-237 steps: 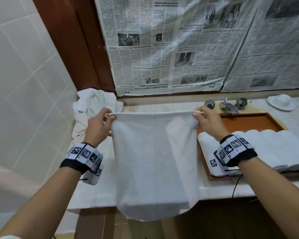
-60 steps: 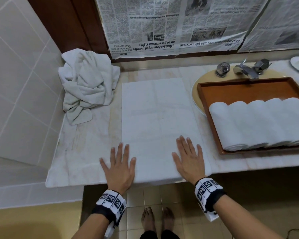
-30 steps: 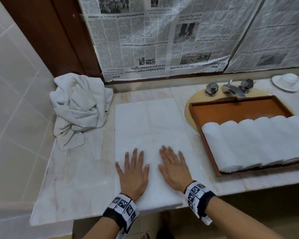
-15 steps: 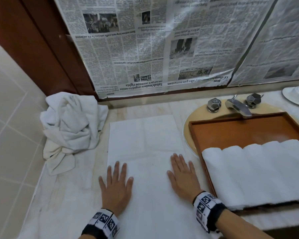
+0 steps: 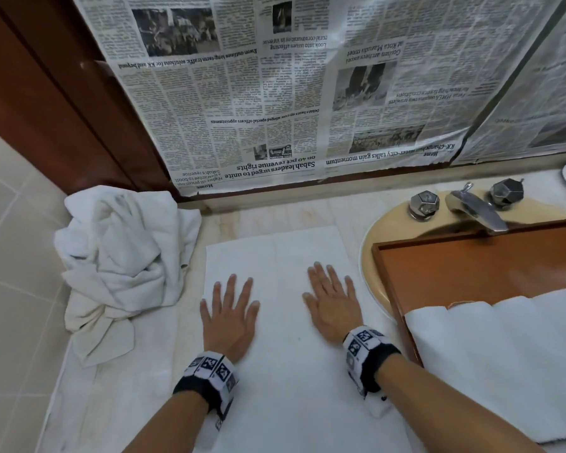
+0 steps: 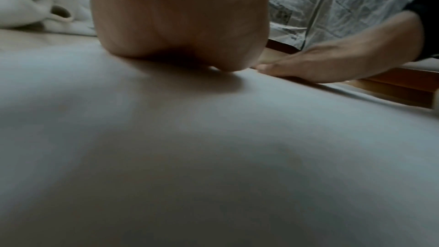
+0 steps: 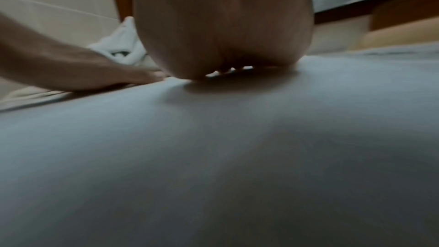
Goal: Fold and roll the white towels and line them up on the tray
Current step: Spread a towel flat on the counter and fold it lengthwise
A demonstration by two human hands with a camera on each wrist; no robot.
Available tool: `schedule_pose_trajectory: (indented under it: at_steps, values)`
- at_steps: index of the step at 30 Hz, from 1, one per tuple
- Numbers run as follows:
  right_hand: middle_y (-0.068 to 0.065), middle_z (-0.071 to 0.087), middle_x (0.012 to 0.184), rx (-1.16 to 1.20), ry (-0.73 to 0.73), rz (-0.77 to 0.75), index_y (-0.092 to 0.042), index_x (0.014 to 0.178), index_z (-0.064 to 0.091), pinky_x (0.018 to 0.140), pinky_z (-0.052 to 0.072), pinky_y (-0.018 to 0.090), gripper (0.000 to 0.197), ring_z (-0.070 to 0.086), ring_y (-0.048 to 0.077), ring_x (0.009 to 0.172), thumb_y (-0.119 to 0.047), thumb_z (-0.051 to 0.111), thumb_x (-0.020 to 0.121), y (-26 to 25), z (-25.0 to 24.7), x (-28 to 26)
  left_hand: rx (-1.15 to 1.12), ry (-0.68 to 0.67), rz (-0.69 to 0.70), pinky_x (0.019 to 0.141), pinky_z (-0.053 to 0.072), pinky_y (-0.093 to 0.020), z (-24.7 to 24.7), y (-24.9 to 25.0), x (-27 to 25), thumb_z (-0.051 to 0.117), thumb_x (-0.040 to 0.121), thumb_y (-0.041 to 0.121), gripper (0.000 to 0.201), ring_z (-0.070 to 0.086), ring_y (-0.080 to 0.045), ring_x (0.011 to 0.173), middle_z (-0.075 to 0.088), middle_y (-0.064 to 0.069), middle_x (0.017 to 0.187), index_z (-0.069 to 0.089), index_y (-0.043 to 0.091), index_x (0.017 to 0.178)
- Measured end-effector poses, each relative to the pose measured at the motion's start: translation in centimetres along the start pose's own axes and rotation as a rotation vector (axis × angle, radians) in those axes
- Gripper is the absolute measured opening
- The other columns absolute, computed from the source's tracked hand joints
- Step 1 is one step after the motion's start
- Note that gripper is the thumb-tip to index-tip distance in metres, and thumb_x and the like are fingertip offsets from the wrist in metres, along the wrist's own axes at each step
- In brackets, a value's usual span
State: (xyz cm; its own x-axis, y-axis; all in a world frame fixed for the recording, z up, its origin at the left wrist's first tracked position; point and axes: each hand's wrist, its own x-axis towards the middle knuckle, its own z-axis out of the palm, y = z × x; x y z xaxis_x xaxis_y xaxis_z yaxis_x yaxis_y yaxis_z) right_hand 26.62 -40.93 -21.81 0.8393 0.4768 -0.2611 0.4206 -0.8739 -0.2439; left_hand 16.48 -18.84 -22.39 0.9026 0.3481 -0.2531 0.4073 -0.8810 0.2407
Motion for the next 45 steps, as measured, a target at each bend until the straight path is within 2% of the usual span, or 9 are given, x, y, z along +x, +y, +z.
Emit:
schedule_pose_trajectory:
  at_steps: [3,7,11,15,18,25,29,35,45]
  values:
    - [-0.006,-0.02,0.164,0.045,0.007,0.108,-0.02,0.158,-0.011,0.123,-0.009,0.043,0.061,-0.017,0.012,0.151,-0.045,0.01,0.106,1.4,-1.1,1.0,-0.021,0.01,-0.059,0.122,-0.004,-0.054,-1.0,-1.4,1.3,0.005,0.098,0.061,0.06,-0.013,-0.022,0.153,-0.011,0.011,0.167,-0.003,0.048,0.156]
    - [0.01,0.013,0.165,0.179,0.135,0.208,-0.005,0.157,0.013,0.123,0.012,0.037,0.063,0.012,0.024,0.151,-0.036,0.032,0.105,1.2,-2.7,-0.2,-0.006,0.037,-0.05,0.121,0.007,-0.058,-2.6,-0.5,3.4,0.022,0.103,0.049,0.059,0.005,-0.029,0.153,0.006,-0.001,0.167,0.018,0.03,0.158]
    - [0.015,0.04,0.145,0.256,0.201,0.325,-0.003,0.146,0.036,0.112,0.031,0.039,0.05,0.037,0.031,0.134,-0.026,0.045,0.102,1.3,-2.9,-2.9,-0.093,0.12,0.184,0.108,0.034,-0.051,-4.5,3.5,6.4,0.041,0.097,0.047,0.059,0.041,-0.033,0.134,0.036,-0.008,0.155,0.042,0.02,0.149]
    - [0.017,0.048,0.13,0.323,0.246,0.44,-0.001,0.126,0.053,0.096,0.042,0.041,0.032,0.046,0.034,0.119,-0.019,0.053,0.099,1.8,-2.2,-4.2,-0.05,-0.02,0.478,0.102,0.036,-0.041,-4.6,10.4,9.3,0.048,0.102,0.042,0.052,0.043,-0.028,0.129,0.042,-0.003,0.148,0.041,0.027,0.151]
    - [0.016,0.049,0.129,0.335,0.265,0.469,-0.001,0.124,0.058,0.091,0.045,0.039,0.03,0.049,0.033,0.116,-0.017,0.054,0.098,2.0,-2.3,-4.4,-0.04,-0.093,0.606,0.101,0.04,-0.04,-4.1,14.6,11.1,0.048,0.103,0.035,0.044,0.045,-0.027,0.125,0.046,-0.002,0.144,0.046,0.031,0.147]
    - [0.01,0.052,0.126,0.413,0.305,0.488,-0.004,0.122,0.06,0.091,0.045,0.033,0.028,0.053,0.027,0.115,-0.017,0.055,0.099,2.2,-2.0,-4.8,0.04,-0.189,0.692,0.094,0.042,-0.042,-3.0,18.1,13.3,0.055,0.1,0.029,0.032,0.047,-0.025,0.115,0.051,0.002,0.127,0.062,0.041,0.129]
    - [0.01,0.058,0.105,0.396,0.373,0.489,-0.005,0.097,0.063,0.078,0.046,0.034,0.009,0.057,0.027,0.099,-0.013,0.059,0.094,2.0,-1.6,-4.4,-0.034,-0.189,0.669,0.089,0.044,-0.041,-2.9,18.4,13.6,0.06,0.097,0.03,0.021,0.047,-0.023,0.111,0.052,0.004,0.119,0.07,0.034,0.115]
    - [0.002,0.055,0.084,0.505,0.349,0.522,-0.011,0.082,0.052,0.064,0.046,0.036,0.012,0.054,0.022,0.074,-0.017,0.056,0.092,2.1,-2.8,-4.4,-0.063,-0.205,0.676,0.075,0.044,-0.035,-2.5,18.3,13.5,0.056,0.099,0.018,0.017,0.05,-0.023,0.105,0.052,0.002,0.112,0.068,0.023,0.11]
    - [0.004,0.063,0.097,0.583,0.37,0.553,-0.007,0.111,0.061,0.077,0.046,0.03,0.02,0.059,0.021,0.09,-0.016,0.061,0.094,2.7,-3.6,-5.2,-0.196,-0.088,0.608,0.078,0.049,-0.037,-2.5,19.5,14.9,0.051,0.102,0.021,0.016,0.056,-0.022,0.096,0.053,0.001,0.108,0.064,0.023,0.111]
